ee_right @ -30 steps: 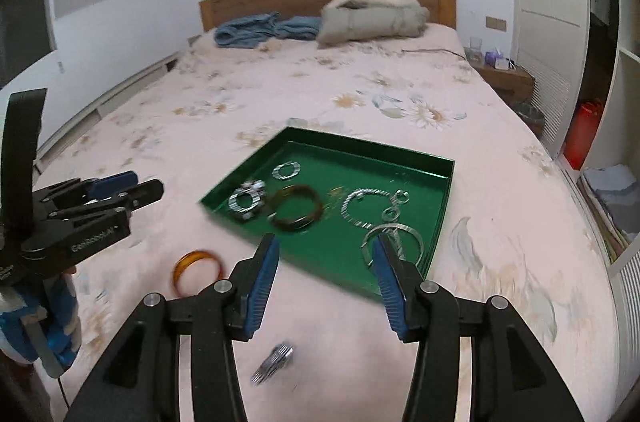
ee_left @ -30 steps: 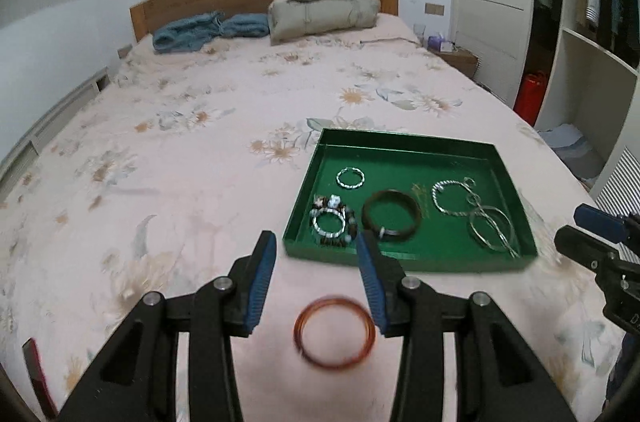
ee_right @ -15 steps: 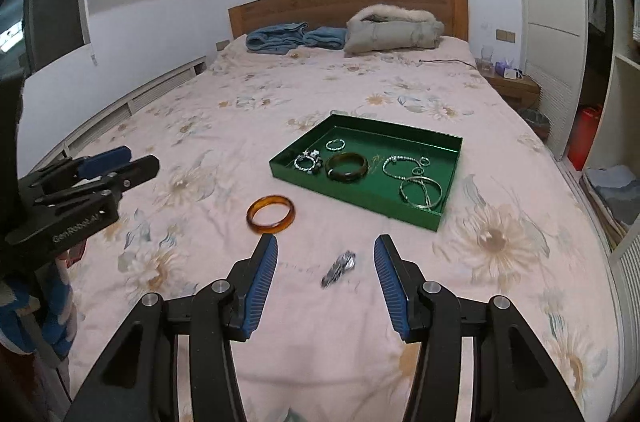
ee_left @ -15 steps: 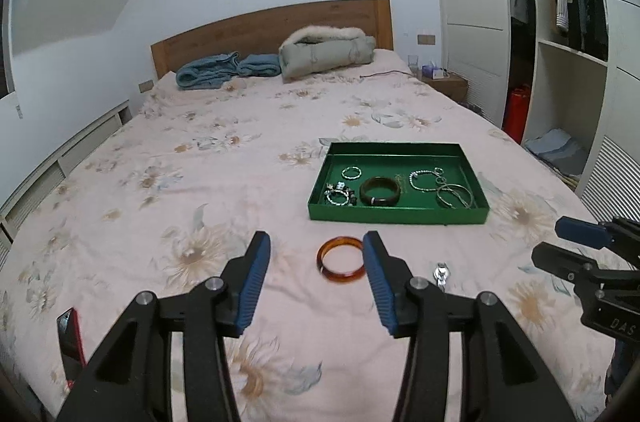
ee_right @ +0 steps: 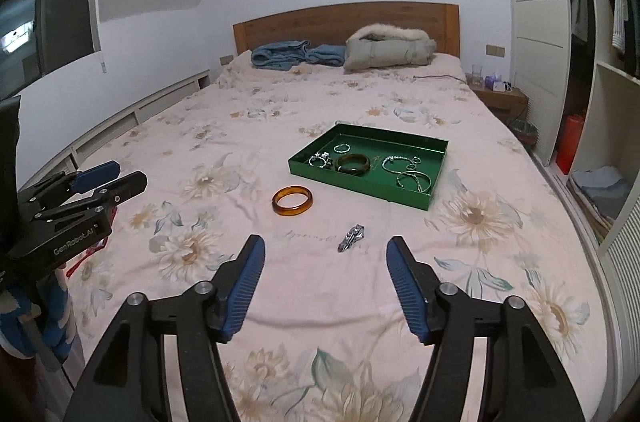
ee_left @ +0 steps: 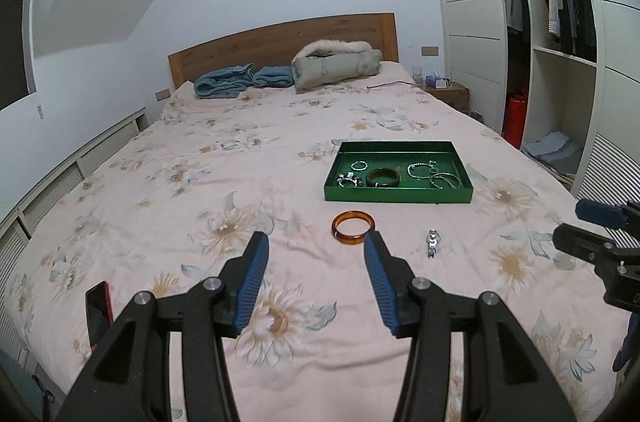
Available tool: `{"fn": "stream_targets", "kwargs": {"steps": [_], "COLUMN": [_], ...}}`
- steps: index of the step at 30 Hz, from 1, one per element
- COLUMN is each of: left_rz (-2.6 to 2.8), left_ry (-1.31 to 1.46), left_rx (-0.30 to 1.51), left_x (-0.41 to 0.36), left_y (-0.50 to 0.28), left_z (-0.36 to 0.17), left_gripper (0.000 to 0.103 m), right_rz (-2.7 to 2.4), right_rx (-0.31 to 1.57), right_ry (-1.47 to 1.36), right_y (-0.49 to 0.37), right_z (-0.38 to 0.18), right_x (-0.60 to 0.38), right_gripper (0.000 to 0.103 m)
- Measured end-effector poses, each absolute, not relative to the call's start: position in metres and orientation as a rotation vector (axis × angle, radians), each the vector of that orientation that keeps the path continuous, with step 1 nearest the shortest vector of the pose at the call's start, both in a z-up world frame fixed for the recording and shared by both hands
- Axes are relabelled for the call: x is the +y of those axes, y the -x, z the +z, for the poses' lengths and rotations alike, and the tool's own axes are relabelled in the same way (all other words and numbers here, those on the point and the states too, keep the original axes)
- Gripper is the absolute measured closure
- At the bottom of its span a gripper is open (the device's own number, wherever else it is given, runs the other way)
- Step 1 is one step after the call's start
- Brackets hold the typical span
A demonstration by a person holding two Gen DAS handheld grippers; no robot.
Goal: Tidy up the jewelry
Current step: 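Withdraw both tools and move them toward the amber bangle and watch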
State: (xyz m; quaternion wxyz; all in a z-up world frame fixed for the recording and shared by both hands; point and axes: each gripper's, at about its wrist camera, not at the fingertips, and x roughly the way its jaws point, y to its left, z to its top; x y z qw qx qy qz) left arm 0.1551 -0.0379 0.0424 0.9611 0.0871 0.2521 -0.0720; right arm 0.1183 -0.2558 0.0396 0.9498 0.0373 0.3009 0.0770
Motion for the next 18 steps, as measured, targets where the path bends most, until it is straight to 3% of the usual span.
{"fn": "stream_targets", "kwargs": {"steps": [3,7,13,18], "left_rz": [-0.145,-0.151,-0.159,-0.148], "left_ry": [-0.167,-0.155,-0.137,-0.141], "left_rx": [0.497,0.469,0.521,0.53], "left_x": [-0.034,-0.03,-0.019,-0.012], "left_y": [-0.136,-0.114,-0.09,-0.07], "left_z": [0.043,0.045,0.036,0.03], "left_gripper": [0.055,0.055,0.055,0.055], "right_rz": [0.155,0.162,0.19,0.203], "right_rx": [0.603,0.586,0.554,0.521], "right_ry": [-0.09,-0.118,-0.123,-0.149], "right_y": [-0.101,-0.08,-0.047,-0.025], "right_z": [0.039,0.038,0.036,0.036], "right_x": [-0.253,-0.248,-0.236,-0.235], "right_gripper": [0.034,0.015,0.0,0.0]}}
